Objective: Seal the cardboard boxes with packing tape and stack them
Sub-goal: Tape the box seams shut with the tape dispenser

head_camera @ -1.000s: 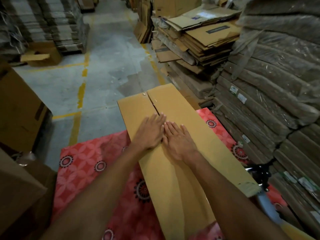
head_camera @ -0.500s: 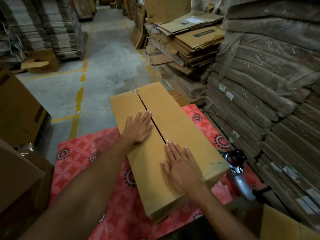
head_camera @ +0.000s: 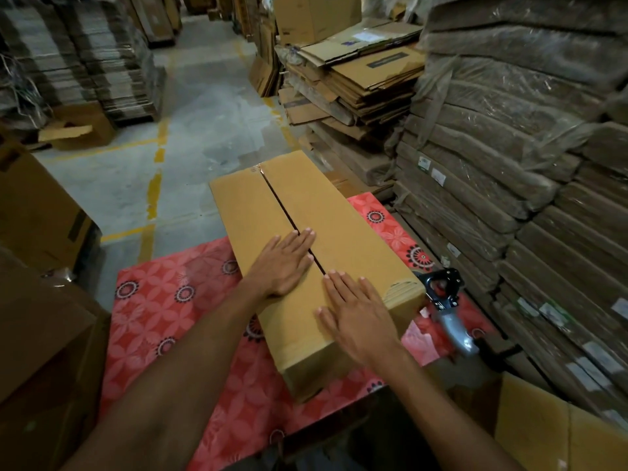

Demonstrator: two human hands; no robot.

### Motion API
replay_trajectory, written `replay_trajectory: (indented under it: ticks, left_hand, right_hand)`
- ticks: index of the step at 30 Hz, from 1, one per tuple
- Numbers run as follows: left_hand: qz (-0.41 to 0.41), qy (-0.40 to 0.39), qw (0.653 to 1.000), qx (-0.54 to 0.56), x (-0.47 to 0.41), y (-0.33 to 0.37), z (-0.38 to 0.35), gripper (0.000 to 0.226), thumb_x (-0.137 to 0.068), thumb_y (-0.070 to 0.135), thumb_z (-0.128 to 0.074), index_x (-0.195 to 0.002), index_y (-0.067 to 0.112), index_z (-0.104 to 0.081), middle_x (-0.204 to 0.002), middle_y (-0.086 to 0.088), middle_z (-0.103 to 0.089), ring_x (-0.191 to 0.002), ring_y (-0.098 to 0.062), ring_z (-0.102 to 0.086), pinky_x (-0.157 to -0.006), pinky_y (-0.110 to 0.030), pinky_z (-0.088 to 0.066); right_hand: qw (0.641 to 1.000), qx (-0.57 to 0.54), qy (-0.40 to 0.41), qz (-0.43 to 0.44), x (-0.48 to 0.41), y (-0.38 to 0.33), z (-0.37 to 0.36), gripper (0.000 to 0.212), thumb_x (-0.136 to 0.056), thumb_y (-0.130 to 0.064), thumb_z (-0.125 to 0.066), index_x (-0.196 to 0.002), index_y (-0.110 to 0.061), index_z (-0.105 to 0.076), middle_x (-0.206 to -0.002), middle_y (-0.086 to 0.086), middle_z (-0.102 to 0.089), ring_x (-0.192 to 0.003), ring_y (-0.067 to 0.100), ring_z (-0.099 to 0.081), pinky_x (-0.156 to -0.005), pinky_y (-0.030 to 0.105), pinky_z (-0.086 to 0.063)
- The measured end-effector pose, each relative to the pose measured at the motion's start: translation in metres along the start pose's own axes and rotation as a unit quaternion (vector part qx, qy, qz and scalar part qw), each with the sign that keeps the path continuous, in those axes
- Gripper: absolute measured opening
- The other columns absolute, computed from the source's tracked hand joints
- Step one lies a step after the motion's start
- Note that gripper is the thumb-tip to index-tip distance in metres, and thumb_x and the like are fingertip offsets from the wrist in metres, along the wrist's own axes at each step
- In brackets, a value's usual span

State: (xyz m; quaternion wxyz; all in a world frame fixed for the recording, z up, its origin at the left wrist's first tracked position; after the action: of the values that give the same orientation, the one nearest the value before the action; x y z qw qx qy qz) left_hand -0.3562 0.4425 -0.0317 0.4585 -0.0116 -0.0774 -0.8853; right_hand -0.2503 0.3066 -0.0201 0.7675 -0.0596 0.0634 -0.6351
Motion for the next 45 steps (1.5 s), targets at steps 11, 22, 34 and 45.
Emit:
replay_trajectory:
  ticks: [11,22,34,45]
  left_hand:
    - [0.050,-0.002,0.999,-0.009,0.008,-0.003,0.001,0.059,-0.106,0.053,-0.010,-0.161,0.035,0.005,-0.169,0.013,0.006,-0.156,-0.025,0.000,-0.125,-0.045,-0.004]
    - [0.190,-0.005,0.982,0.009,0.063,-0.013,-0.002,0.069,-0.103,0.059,-0.016,-0.163,0.027,-0.004,-0.170,-0.001,-0.002,-0.156,-0.032,0.000,-0.125,-0.047,-0.005]
    - [0.232,0.004,0.972,-0.030,0.129,0.073,0.000,0.097,-0.089,0.083,-0.016,-0.161,0.018,-0.015,-0.166,-0.015,-0.018,-0.143,-0.044,-0.022,-0.115,-0.056,-0.018]
    - [0.248,-0.040,0.964,-0.084,0.147,0.109,-0.002,0.099,-0.093,0.078,-0.017,-0.159,0.005,-0.017,-0.155,-0.025,-0.033,-0.131,-0.044,-0.037,-0.106,-0.052,-0.033]
  right_hand:
    - [0.945,-0.257,0.115,-0.165,0.093,-0.011,-0.039,0.074,-0.101,-0.066,-0.016,-0.157,-0.033,0.020,-0.164,-0.012,0.029,-0.151,0.009,0.025,-0.125,0.039,0.002]
    - [0.875,-0.432,0.159,-0.152,0.051,-0.006,-0.041,0.087,-0.100,-0.064,-0.031,-0.154,-0.030,0.027,-0.161,-0.013,0.036,-0.153,0.012,0.021,-0.127,0.044,-0.004]
    - [0.846,-0.500,0.120,-0.142,0.056,0.091,-0.019,0.066,-0.102,-0.046,-0.038,-0.160,-0.035,-0.009,-0.149,0.022,-0.048,-0.124,0.029,-0.057,-0.105,0.056,-0.045]
    - [0.817,-0.448,0.185,-0.311,0.078,0.099,0.001,0.043,-0.098,-0.015,-0.051,-0.136,-0.032,-0.060,-0.108,-0.002,-0.074,-0.098,0.025,-0.069,-0.084,0.048,-0.058]
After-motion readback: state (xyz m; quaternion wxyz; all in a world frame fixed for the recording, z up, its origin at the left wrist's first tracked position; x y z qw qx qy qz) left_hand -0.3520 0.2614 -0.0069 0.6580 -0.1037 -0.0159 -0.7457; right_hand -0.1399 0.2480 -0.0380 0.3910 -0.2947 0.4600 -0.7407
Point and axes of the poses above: each hand's wrist, its own x-axis away from the middle knuckle, its own z-axis out of the back of the hand, y = z × x, the point moved 9 cm from there along -x, towards the middle knuckle
